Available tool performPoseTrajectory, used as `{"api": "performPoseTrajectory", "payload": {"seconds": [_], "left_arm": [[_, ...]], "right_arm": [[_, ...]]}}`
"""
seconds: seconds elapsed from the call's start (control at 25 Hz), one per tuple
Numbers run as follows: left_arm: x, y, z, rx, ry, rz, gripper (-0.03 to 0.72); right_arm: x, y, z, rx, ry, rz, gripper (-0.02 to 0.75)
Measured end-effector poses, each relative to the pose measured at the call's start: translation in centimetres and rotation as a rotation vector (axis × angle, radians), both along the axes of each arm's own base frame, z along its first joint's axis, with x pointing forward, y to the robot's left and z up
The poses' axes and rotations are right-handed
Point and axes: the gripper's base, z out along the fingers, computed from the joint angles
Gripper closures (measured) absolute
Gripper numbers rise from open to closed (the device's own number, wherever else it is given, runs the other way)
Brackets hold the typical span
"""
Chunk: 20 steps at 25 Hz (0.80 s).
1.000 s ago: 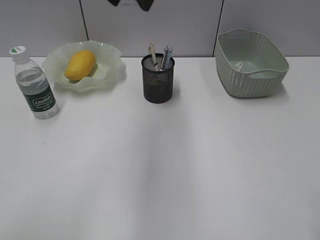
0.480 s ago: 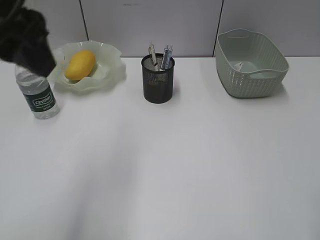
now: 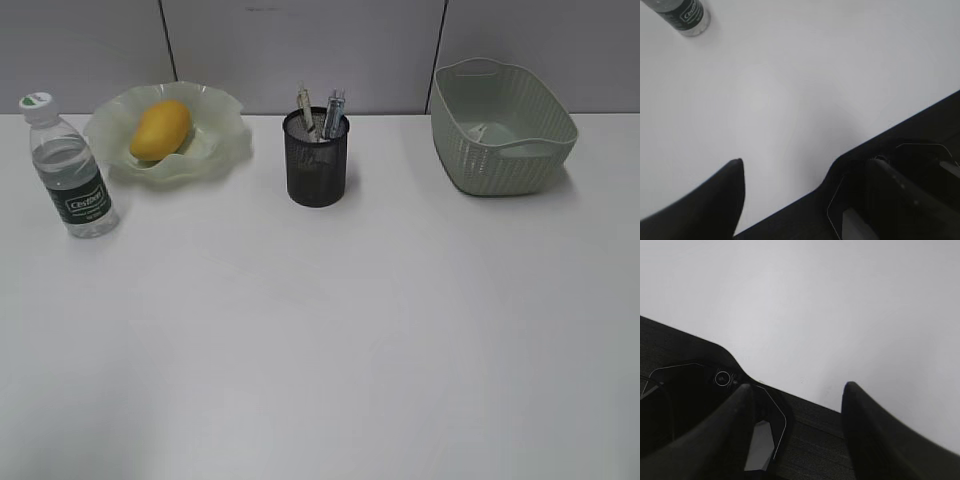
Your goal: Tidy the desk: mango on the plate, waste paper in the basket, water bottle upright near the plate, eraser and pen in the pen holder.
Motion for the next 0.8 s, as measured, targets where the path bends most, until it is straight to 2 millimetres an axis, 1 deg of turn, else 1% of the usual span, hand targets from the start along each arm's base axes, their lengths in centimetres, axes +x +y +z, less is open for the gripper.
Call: {"api": "performPoseTrajectory", "payload": {"seconds": [0.12, 0.24, 0.4, 0.56, 0.68, 0.8], "left_arm": [[-1.9, 1.5, -1.4, -0.023, -0.012, -0.002, 0.091], [-3.6, 2.7, -3.0, -0.046, -0.021, -0.005, 0.092], [-5.2, 3.9, -4.4, -0.071, -0.051, -0.006, 0.101], [-5.9, 4.5, -5.6, -0.078, -0.06, -0.006, 0.104], [-6.0, 4.6, -6.6, -0.065, -0.042, -0.006, 0.112], [-5.9, 4.4, -6.7, -0.081, -0.056, -0.011, 0.113]], "right_arm": [[0.0, 0.0, 0.0, 0.001, 0.001, 0.0, 0.291], [0.0, 0.0, 0.0, 0.002, 0.001, 0.0, 0.291], [0.0, 0.0, 0.0, -0.002, -0.001, 0.009, 0.291], [-0.2, -0.1, -0.1, -0.03, 0.015, 0.038, 0.291], [-0.5, -0.4, -0.3, -0.079, 0.045, 0.064, 0.291], [-0.7, -0.6, -0.4, -0.107, 0.063, 0.074, 0.291]]}}
